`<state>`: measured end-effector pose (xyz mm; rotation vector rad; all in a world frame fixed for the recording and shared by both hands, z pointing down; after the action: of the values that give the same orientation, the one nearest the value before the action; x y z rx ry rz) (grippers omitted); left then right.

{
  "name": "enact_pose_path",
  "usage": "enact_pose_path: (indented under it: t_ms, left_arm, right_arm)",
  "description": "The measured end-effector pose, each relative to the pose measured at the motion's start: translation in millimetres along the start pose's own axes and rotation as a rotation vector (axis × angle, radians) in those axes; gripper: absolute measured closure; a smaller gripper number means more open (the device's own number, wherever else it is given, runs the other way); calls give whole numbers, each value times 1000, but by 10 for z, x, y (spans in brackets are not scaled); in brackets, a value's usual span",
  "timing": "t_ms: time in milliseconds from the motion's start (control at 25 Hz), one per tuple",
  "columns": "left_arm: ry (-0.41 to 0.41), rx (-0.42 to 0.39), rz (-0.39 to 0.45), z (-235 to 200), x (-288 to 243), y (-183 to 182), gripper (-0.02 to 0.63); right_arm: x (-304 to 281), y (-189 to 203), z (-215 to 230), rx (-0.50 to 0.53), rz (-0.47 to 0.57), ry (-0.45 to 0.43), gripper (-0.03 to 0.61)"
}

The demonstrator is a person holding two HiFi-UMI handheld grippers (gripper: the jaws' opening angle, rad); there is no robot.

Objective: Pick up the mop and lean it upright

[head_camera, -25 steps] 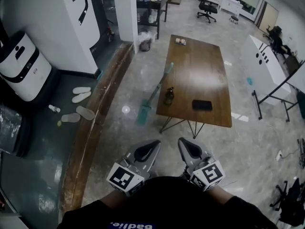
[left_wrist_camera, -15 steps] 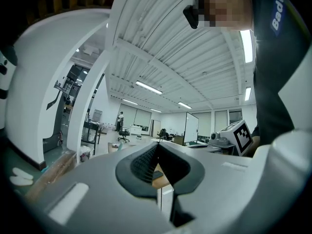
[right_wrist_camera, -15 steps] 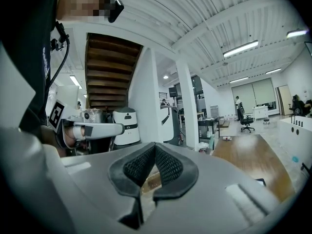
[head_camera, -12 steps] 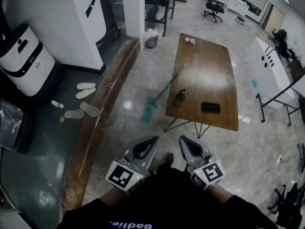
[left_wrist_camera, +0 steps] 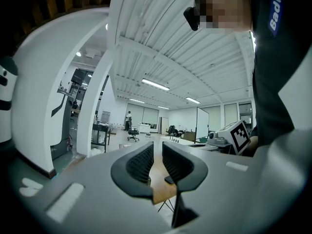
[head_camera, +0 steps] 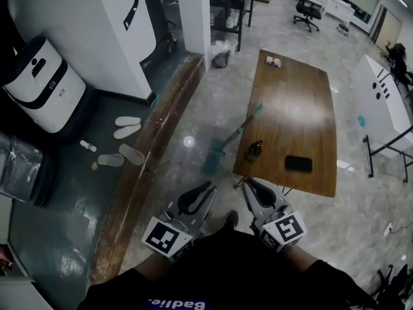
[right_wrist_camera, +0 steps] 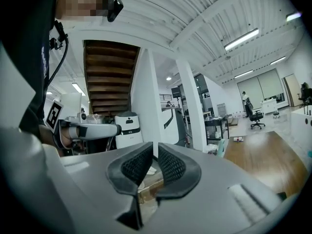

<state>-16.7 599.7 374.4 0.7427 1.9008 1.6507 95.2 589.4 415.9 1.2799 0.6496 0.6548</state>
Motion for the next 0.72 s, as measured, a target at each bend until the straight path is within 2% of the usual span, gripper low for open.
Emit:
enact_pose_path:
  t_ms: [240, 520, 720]
  left_arm:
    - [-34, -14, -27, -234, -507, -29, 531]
    - [-101, -8, -50, -571, -807, -38, 529]
    - [-93, -9, -45, -781, -933, -11, 529]
  right_arm:
    - [-300, 6, 524, -34, -26, -29, 528]
    - [-659, 13, 830, -75, -52, -77, 523]
    - [-825, 50, 996, -90, -63, -57, 512]
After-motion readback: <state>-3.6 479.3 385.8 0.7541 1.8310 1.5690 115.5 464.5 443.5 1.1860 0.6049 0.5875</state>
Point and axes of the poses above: the fingertips, and each gripper's own axes: x backward along the fingers, z to its right, y out of its underside, the point moved 2 cm from there along x, backward along the fingers, and after that the axes turned 3 degrees about -y, right-handed, at the moved point
